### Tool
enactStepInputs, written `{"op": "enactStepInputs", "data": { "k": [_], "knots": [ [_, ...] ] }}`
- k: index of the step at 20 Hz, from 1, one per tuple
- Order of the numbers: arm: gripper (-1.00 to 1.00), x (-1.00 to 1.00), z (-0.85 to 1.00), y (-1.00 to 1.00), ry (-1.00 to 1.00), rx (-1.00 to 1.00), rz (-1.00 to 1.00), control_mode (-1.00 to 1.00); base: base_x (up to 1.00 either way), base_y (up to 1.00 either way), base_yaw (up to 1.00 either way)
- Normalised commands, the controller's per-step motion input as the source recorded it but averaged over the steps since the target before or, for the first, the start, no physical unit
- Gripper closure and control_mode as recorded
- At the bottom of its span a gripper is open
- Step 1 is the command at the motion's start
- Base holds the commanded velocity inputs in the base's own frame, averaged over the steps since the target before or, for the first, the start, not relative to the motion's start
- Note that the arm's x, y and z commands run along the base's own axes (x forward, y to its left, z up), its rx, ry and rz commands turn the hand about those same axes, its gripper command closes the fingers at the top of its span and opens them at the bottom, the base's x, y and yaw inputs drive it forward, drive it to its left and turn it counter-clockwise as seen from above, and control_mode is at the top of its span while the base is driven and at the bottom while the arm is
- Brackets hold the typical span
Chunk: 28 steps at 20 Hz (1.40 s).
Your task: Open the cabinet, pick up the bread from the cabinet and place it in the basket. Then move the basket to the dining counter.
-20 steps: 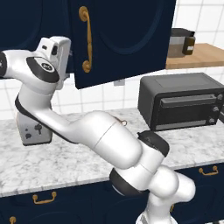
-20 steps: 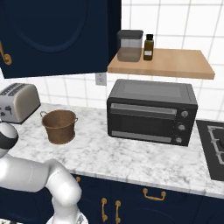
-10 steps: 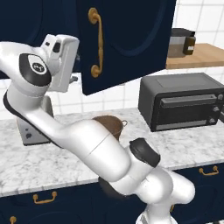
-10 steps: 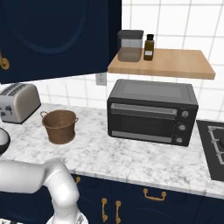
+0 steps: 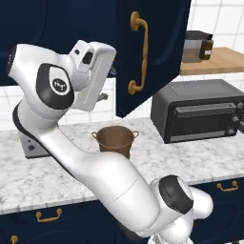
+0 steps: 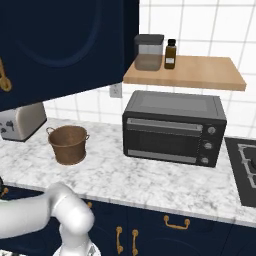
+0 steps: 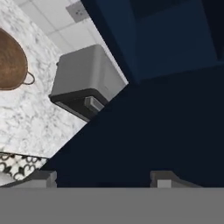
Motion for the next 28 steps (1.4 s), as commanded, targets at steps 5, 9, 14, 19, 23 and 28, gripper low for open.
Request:
{"op": "enactStepInputs", "data": {
  "k": [5,9,14,19,23,28],
  "knots": [
    [-1.0,-1.0,-0.09,-1.0,-0.07,-0.05,0.15,-1.0,0.0,0.0,0.0],
    [-1.0,-0.94,-0.11,-1.0,-0.03,-0.09,0.21,-1.0,0.0,0.0,0.0],
    [-1.0,-0.59,-0.16,-1.0,0.0,-0.1,0.18,-1.0,0.0,0.0,0.0],
    [-1.0,-0.03,-0.06,-1.0,0.01,-0.05,0.03,-1.0,0.0,0.0,0.0],
    [-1.0,0.0,0.0,-1.0,0.07,0.0,0.0,-1.0,0.0,0.0,0.0],
    [-1.0,0.09,0.0,-1.0,0.18,0.0,-0.05,-1.0,0.0,0.0,0.0]
  ]
}}
